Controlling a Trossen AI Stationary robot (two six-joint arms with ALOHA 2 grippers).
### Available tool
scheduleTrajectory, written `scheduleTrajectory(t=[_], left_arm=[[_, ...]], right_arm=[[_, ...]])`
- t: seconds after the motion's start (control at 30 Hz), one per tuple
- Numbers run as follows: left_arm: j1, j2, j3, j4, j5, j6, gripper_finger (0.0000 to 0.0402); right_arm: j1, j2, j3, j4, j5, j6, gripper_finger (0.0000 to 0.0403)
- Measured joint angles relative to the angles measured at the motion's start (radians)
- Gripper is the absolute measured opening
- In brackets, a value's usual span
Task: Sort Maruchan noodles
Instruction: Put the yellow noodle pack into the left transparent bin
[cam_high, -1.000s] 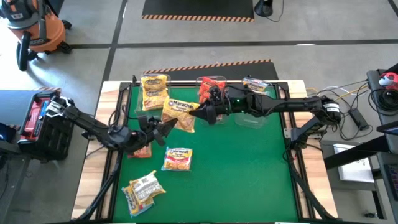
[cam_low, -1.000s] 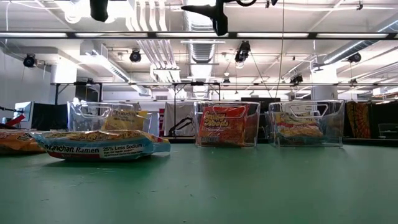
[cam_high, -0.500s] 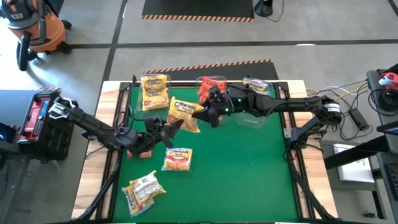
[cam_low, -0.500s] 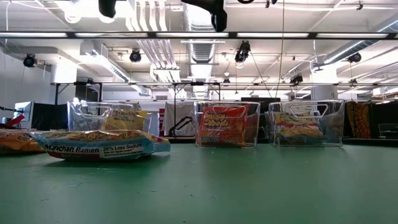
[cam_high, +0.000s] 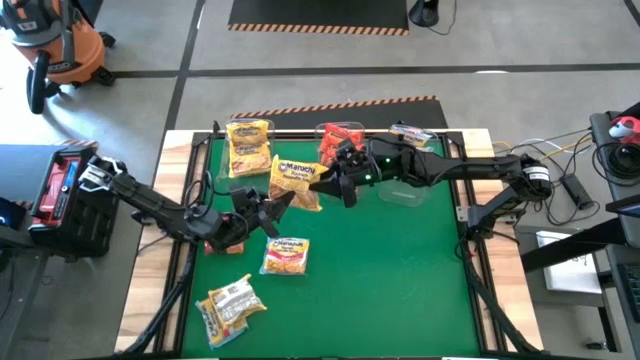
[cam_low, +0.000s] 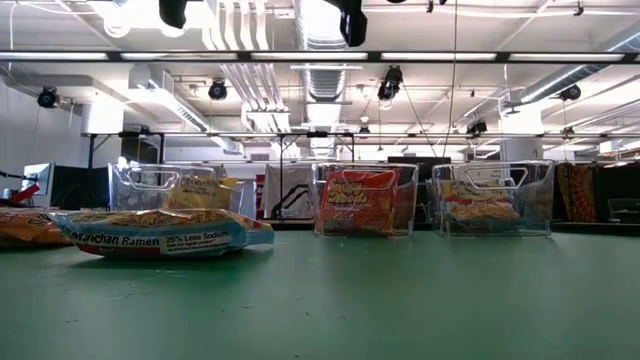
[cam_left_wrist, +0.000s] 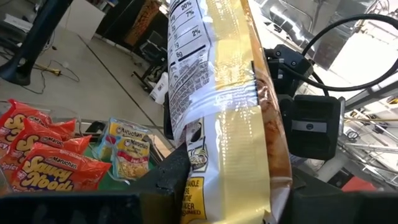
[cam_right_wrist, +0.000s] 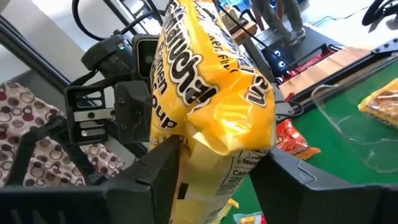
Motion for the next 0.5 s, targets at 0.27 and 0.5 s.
scheduleTrajectory(t=[0.27,0.5], left_arm=[[0.0,0.003,0.0,-0.001,0.013,0.001,0.0112],[0.0,0.003,0.0,-0.005,0.013,0.019,0.0112]], right_arm=[[0.0,0.0,0.0,-0.002,-0.001,-0.025,0.0131],[0.0,0.0,0.0,-0.014,-0.005,-0.033,0.0119]])
